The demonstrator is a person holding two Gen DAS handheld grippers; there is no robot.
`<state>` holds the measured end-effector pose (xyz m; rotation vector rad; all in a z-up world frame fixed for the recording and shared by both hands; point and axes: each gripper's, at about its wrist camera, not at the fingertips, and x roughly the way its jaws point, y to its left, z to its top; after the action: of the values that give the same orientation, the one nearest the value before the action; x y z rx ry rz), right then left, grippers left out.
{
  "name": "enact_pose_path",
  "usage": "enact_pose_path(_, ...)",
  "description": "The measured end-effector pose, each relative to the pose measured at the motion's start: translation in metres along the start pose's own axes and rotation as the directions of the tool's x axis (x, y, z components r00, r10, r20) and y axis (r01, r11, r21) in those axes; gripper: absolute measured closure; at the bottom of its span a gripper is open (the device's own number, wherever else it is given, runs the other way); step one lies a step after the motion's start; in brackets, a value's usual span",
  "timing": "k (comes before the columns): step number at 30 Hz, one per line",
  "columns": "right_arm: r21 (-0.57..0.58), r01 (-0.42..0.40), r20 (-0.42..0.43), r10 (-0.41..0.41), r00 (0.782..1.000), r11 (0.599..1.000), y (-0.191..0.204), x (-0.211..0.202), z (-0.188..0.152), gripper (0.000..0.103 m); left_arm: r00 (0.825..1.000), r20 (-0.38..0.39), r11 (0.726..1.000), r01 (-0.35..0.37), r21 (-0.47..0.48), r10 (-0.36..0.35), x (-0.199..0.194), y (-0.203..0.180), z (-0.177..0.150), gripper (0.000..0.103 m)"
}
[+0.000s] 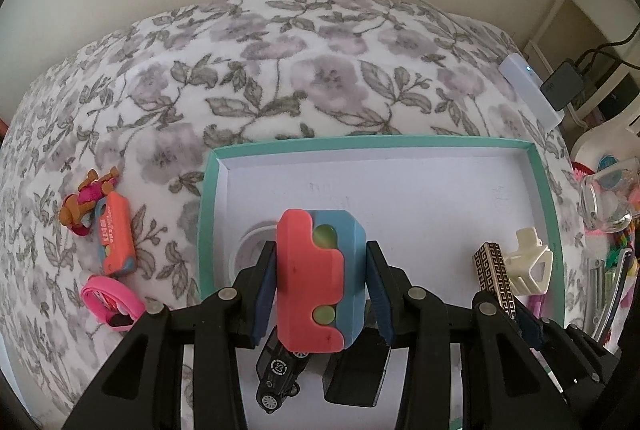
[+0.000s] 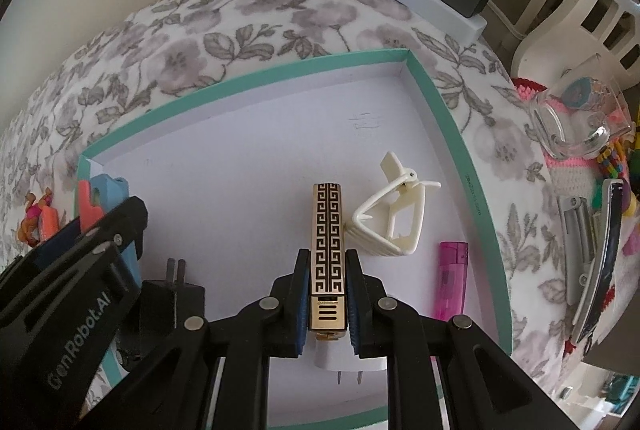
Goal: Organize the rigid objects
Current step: 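Carry the gold box in the right gripper while the left carries the eraser over the tray, then open the left gripper to drop the eraser while the right releases the gold box in the tray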
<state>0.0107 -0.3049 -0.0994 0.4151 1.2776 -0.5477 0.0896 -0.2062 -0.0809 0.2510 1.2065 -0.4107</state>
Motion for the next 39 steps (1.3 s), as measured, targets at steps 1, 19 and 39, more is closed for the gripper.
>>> enact_pose_path(1,0.000,0.000,0.000,0.000,1.000,1.000,0.000,0.000,0.000,0.086,1.000,-0.003,1.000,0.003,0.000,-0.003,0.000,0.000,0.000,0.059)
enact_pose_path(19,-0.018,0.004,0.038,-0.003,0.999,1.000,0.001,-0.022,0.005,0.084,0.998,0.002,0.998,0.058,-0.041,-0.058,-0.020,0.009,0.005,0.051)
enact_pose_path(39,-0.037,0.011,0.091,-0.007,0.996,0.999,0.010,-0.040,0.007,0.056,0.995,-0.046,0.980,-0.100,-0.172,0.093,-0.017,0.063,0.004,0.029)
